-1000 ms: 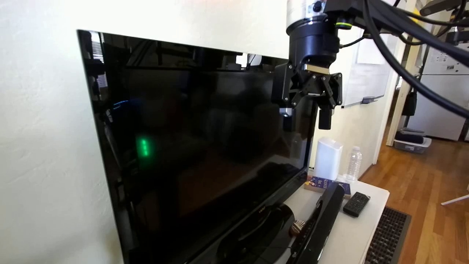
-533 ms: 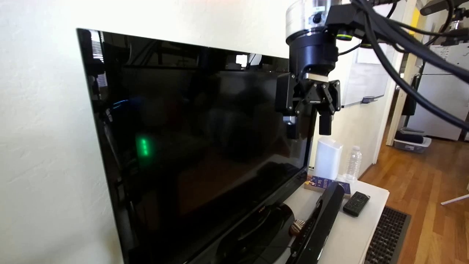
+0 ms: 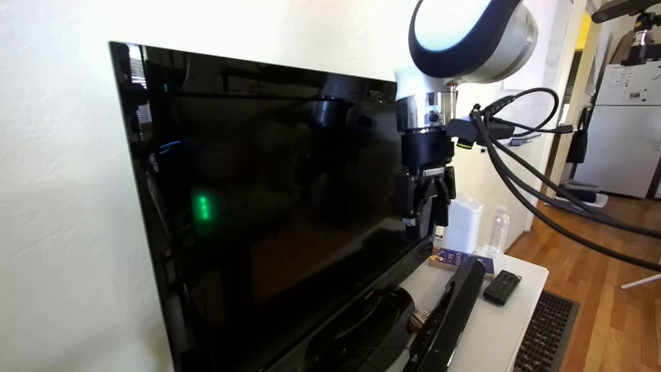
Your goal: Press a button on the black speaker
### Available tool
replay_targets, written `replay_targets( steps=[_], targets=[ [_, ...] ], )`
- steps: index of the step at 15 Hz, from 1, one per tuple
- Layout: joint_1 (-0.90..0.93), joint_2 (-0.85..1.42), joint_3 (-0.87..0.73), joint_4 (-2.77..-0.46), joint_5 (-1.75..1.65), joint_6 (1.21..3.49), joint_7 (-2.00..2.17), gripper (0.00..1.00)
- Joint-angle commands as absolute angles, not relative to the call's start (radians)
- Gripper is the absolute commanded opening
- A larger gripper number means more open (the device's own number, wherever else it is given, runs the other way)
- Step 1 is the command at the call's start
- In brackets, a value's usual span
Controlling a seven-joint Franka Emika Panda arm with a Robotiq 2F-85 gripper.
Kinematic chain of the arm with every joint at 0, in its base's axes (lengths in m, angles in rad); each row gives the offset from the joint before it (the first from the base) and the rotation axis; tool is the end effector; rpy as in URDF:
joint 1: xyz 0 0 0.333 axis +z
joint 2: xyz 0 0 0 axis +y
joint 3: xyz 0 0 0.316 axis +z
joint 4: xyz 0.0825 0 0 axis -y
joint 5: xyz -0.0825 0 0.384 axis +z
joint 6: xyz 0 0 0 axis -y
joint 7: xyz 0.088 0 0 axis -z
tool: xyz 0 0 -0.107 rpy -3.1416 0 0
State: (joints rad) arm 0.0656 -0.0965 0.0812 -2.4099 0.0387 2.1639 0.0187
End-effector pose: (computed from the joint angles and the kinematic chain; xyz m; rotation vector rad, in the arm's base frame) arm 0.4563 0.0689 0.3375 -3.1183 -0.1609 0.2363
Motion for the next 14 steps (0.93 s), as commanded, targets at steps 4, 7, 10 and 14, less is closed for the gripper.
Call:
replay_targets(
  steps=[4, 7, 10, 14],
  targets=[
    [0.062, -0.065, 0.070, -2.409, 0.038, 2.191, 0.007, 1.00],
    [0.045, -0.065, 0.049, -2.471, 0.068, 2.313, -0.005, 1.00],
    [0.023, -0.106, 0.009, -2.574, 0.109, 2.462, -0.069, 1.00],
    [0.012, -0.107, -0.041, -2.704, 0.214, 2.664, -0.280, 1.00]
  ],
)
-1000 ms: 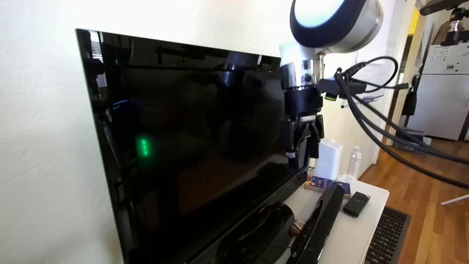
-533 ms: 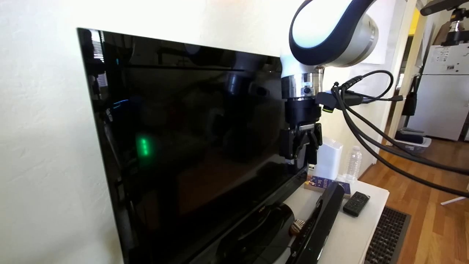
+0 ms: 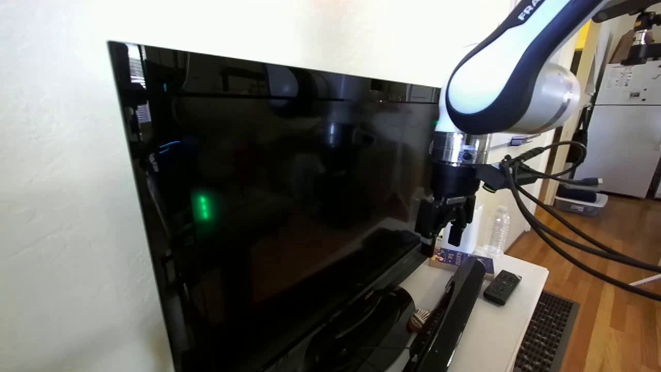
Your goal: Press a button on the black speaker
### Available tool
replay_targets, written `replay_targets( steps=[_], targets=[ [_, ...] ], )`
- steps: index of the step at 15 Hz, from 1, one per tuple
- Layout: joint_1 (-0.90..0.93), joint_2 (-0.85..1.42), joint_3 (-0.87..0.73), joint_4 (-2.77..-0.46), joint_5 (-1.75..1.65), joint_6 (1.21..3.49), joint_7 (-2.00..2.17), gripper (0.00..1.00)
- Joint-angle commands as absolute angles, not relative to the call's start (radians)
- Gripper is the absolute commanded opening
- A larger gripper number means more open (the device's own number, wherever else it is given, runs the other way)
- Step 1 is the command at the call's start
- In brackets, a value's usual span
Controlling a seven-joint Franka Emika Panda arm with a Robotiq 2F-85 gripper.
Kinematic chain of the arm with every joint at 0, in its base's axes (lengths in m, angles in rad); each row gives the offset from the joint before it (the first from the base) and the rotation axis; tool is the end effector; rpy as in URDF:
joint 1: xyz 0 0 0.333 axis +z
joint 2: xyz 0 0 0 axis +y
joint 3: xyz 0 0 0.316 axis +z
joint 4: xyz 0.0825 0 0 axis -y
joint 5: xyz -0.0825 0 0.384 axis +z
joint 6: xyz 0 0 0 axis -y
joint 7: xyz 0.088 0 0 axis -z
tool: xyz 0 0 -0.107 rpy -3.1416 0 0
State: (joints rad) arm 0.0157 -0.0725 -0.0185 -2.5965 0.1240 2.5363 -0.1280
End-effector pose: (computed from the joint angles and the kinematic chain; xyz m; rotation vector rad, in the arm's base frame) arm 0.4382 -0.0026 0.2829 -3.0697 -0.0363 -0.0260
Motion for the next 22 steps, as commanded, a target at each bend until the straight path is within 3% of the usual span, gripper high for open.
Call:
replay_targets(
  steps=[1, 14, 15, 22],
  targets=[
    [0.020, -0.087, -0.049, -2.725, 0.269, 2.711, -0.339, 1.00],
    [0.057, 0.053, 0.011, -2.708, 0.410, 2.839, -0.512, 1.00],
    [0.053, 0.073, 0.024, -2.706, 0.425, 2.867, -0.530, 0.79],
    [0.029, 0.186, 0.118, -2.650, 0.659, 2.983, -0.753, 0.30]
  ],
)
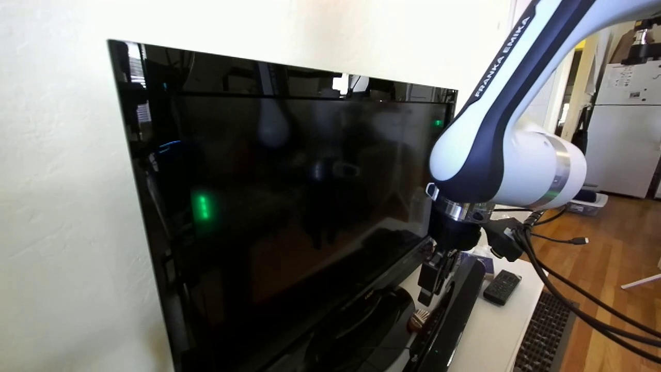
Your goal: Press a button on the black speaker
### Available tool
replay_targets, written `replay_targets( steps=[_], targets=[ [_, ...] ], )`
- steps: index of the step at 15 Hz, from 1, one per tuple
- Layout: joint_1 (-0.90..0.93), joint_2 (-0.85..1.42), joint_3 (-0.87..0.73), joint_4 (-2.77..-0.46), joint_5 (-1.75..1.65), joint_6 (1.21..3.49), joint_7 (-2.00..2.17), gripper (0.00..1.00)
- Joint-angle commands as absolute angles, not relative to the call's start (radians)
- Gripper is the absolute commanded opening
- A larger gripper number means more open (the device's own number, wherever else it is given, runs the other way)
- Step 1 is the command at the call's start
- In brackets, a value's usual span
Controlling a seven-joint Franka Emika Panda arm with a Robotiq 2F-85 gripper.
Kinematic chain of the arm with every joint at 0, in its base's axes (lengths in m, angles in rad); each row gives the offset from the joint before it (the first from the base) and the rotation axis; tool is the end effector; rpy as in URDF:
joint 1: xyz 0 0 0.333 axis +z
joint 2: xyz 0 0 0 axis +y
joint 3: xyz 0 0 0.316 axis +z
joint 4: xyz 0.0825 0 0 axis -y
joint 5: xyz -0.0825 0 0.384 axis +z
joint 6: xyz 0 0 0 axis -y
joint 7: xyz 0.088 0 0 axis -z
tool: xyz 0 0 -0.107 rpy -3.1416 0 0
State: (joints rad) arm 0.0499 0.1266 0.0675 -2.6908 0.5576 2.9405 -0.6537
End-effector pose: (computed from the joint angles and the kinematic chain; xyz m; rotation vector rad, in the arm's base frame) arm 0.4145 0.0153 0.1997 -2.9980 -0.3456 -0.2307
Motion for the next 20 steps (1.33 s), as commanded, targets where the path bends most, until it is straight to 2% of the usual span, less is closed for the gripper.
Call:
replay_targets(
  steps=[1, 4, 6, 7, 8, 20],
  targets=[
    [0.020, 0.199, 0.134, -2.642, 0.691, 2.991, -0.784, 0.24],
    [-0.016, 0.223, 0.180, -2.636, 0.778, 3.025, -0.881, 0.02],
    [-0.031, 0.240, 0.184, -2.646, 0.816, 3.099, -0.895, 0.00],
    [-0.002, 0.209, 0.163, -2.653, 0.761, 3.037, -0.848, 0.07],
    [-0.010, 0.218, 0.165, -2.653, 0.773, 3.063, -0.857, 0.01],
    [-0.107, 0.292, 0.258, -2.616, 0.839, 3.134, -0.937, 0.00]
  ],
)
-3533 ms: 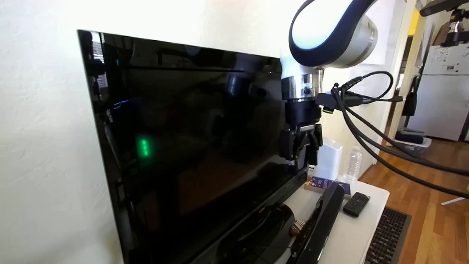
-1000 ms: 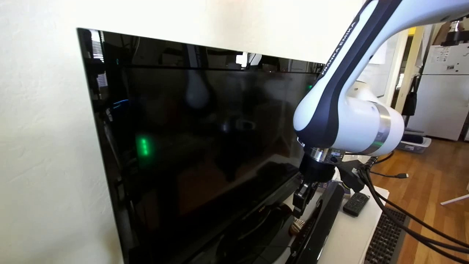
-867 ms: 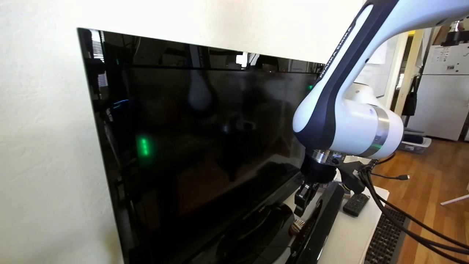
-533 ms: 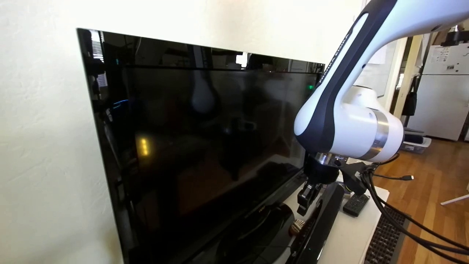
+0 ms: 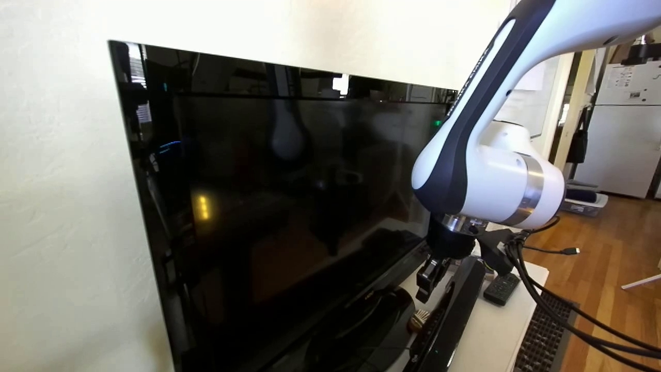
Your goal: Press a button on the black speaker
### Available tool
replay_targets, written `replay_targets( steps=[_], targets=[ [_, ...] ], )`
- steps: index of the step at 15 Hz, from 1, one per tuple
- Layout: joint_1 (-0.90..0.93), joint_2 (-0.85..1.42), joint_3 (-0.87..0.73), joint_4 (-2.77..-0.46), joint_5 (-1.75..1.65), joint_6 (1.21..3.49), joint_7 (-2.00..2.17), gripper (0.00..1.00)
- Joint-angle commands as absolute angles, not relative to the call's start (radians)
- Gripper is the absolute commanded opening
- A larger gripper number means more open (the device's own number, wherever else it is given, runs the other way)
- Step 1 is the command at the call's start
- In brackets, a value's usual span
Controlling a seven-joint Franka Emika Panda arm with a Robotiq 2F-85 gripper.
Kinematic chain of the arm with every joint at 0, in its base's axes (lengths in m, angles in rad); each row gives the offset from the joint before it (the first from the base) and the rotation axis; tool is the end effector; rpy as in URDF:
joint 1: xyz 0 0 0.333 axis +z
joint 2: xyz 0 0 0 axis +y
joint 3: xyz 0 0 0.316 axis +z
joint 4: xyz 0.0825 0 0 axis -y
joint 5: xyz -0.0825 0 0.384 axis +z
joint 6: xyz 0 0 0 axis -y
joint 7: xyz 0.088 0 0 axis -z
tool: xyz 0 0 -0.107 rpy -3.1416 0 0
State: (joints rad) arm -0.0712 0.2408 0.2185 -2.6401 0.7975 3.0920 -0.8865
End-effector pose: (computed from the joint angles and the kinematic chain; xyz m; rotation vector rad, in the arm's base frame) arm 0.4224 0.0084 0.1773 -3.0092 -0.3459 -0.3491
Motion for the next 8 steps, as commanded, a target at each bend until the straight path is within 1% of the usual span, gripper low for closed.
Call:
replay_targets(
  steps=[1, 5, 8],
  targets=[
    [-0.115, 0.303, 0.262, -2.614, 0.833, 3.135, -0.938, 0.00],
    [-0.143, 0.358, 0.280, -2.611, 0.820, 3.157, -0.944, 0.00],
    [-0.205, 0.389, 0.342, -2.596, 0.829, 3.184, -0.973, 0.00]
  ],
)
